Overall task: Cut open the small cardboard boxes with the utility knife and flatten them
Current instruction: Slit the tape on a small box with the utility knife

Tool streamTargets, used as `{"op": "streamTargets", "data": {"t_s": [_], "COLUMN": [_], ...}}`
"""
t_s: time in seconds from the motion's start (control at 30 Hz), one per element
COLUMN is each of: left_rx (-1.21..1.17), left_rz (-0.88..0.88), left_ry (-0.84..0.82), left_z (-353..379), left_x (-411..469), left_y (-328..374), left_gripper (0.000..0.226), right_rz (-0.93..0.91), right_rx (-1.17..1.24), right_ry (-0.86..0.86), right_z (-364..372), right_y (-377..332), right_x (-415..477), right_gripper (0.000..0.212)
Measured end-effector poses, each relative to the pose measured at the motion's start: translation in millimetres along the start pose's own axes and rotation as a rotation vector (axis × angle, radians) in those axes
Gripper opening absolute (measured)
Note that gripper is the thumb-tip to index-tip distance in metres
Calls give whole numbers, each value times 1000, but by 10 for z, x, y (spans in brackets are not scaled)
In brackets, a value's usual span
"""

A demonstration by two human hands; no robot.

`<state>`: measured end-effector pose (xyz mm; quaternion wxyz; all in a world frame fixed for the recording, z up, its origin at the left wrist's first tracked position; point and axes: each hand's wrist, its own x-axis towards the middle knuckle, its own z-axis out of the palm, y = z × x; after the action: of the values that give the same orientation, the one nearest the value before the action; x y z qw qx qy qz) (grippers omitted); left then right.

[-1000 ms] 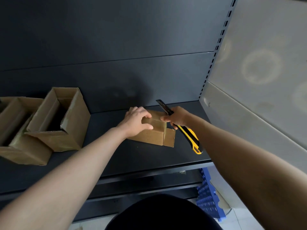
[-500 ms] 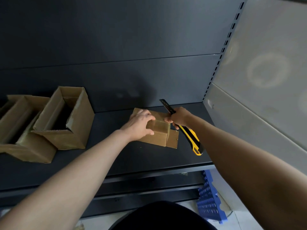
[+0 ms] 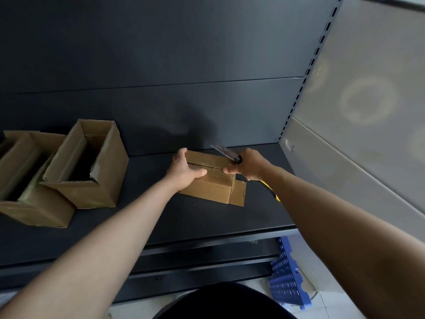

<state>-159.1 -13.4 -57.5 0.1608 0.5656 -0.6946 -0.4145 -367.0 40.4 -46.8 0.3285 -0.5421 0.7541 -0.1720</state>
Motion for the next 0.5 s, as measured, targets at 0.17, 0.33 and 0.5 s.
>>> {"op": "streamTargets", "data": {"t_s": [0.17, 0.33, 0.5], "left_rx": [-181, -212, -72], "left_rz": [-30, -85, 6], "left_ry": [55, 82, 114], "left_z": [-28, -33, -44], "left_x": [28, 40, 46], "left_y": [-7, 14, 76], "left_gripper": [81, 75, 58], "right_rz": [-37, -25, 12], "right_rx": [-204, -146, -71], "right_ry": [27, 24, 36], "right_z": [1, 4, 0], "right_y": [-42, -59, -47], "right_x": [-16, -21, -21], "right_gripper": [42, 43, 43]}}
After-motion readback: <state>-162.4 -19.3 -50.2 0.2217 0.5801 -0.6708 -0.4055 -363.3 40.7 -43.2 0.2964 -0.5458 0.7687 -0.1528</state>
